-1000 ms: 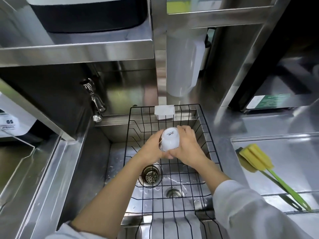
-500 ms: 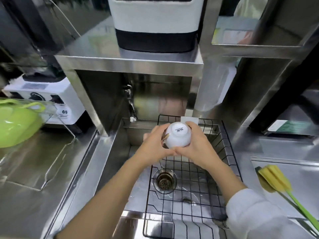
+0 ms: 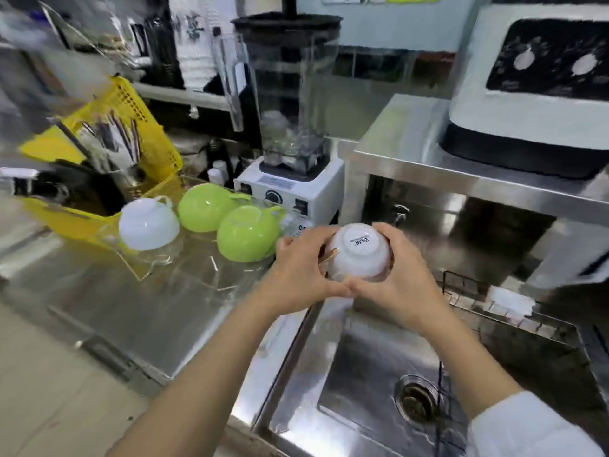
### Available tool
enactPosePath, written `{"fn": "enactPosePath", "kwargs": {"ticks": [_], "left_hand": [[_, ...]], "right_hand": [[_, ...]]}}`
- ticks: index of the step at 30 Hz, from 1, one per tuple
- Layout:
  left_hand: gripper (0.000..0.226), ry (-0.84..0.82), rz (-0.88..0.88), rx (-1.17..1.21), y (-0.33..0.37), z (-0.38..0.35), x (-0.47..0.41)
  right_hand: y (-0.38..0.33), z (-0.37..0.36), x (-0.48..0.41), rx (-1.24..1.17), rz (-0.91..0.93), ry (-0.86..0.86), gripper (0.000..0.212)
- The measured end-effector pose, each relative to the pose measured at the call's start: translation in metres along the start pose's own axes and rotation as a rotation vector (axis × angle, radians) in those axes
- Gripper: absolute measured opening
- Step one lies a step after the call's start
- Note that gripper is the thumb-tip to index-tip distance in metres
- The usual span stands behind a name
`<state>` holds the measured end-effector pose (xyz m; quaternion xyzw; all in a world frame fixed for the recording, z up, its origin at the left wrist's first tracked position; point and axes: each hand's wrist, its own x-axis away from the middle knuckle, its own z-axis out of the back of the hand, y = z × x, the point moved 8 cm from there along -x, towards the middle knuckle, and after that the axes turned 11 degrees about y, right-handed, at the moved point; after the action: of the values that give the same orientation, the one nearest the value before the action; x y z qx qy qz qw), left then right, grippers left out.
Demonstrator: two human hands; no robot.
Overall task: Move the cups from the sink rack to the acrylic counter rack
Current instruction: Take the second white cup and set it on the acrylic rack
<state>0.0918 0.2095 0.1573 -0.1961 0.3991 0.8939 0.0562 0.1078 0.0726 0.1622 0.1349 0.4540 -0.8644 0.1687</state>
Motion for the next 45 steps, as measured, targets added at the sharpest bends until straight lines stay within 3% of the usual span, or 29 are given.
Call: {"fn": "enactPosePath", "kwargs": {"ticks": [9,15,20,24,28,45], "left_hand": [[0.085,0.099,0.029,-0.102,-0.067,0.126,0.004],[0.081,0.105,0.118,-0.152,-0.118,0.170,0.014],[0.070,0.052,0.178,-0.135,-0.147,0.182,0.018],[0.083,0.051,0.244,-0.164,-0.164,0.189,0.017],[0.095,-0.054,0.311,-0.196,-0.176,0.188,0.021],[0.091,-0.119,0.348,-0.289,-0.199,0.180,0.023]], "right_hand": [[-0.091,-0.107,-0.027,-0.090,0.118,-0.079,0.078],[-0.127,-0.171,-0.034,-0.055,0.195,-0.182,0.094],[-0.136,-0.205,-0.036,0.096,0.231,-0.272,0.089],[-0.150,-0.214,-0.037,0.206,0.367,-0.240,0.088],[-0.149,-0.228,-0.036,0.326,0.405,-0.275,0.087],[-0.142,-0.244,-0.036,0.420,0.437,-0.228,0.076]]}}
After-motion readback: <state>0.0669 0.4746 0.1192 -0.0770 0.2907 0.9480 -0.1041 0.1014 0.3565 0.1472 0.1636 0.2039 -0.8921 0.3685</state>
